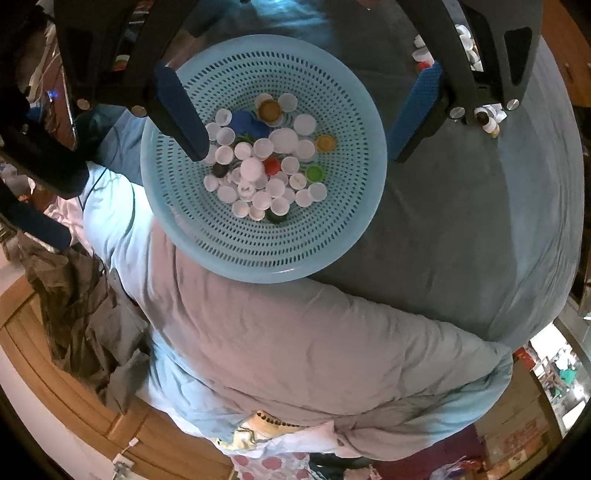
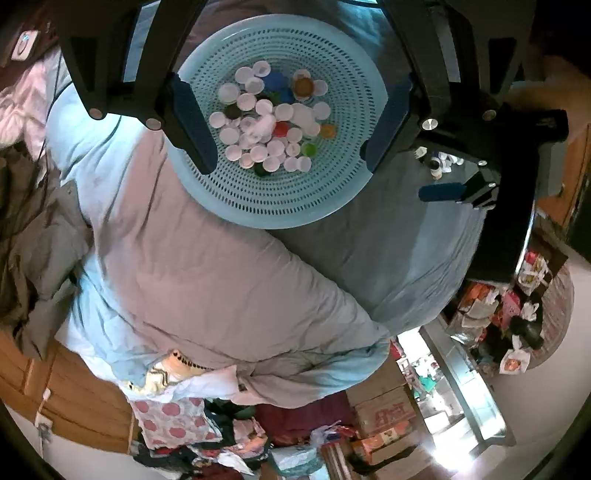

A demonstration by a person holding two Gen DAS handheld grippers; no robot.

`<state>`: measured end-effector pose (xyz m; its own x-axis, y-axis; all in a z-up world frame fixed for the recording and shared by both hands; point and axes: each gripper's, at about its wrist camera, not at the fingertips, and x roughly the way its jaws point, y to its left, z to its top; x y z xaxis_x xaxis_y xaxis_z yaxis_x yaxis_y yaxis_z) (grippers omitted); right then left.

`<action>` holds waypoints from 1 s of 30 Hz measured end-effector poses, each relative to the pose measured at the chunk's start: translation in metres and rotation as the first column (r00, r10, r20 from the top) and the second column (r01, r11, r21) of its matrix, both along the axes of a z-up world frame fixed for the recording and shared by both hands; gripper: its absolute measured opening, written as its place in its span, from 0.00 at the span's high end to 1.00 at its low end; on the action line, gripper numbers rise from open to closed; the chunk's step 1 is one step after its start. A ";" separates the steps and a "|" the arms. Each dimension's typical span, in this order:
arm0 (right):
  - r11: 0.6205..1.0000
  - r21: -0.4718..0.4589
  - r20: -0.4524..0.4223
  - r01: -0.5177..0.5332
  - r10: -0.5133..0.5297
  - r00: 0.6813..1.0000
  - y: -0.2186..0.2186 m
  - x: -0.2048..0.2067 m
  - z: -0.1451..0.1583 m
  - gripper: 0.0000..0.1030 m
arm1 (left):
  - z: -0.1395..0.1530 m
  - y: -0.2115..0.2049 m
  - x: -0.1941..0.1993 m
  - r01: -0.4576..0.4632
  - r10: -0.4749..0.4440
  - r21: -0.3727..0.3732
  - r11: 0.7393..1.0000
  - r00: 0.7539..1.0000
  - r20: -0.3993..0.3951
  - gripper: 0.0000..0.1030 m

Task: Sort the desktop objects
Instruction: 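Carry both white caps over the blue basket and open both grippers, then move both open grippers back over the remaining cap heap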

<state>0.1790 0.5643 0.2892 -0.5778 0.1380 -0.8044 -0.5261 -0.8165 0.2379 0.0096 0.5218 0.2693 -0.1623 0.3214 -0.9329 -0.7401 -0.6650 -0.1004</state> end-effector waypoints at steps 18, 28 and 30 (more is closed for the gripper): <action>0.942 -0.125 0.084 -0.310 0.322 0.943 -0.157 -0.101 -0.096 0.23 | -0.071 -0.368 -0.105 -0.654 0.654 0.016 0.756 0.755 -0.056 0.03; 0.924 -0.123 0.162 -0.363 0.379 0.911 -0.240 -0.127 -0.224 0.23 | -0.171 -0.530 -0.083 -0.812 0.810 -0.063 0.580 0.583 -0.062 0.03; 0.933 -0.102 0.159 -0.346 0.359 0.920 -0.239 -0.133 -0.245 0.26 | -0.189 -0.542 -0.083 -0.817 0.814 -0.056 0.574 0.577 -0.068 0.03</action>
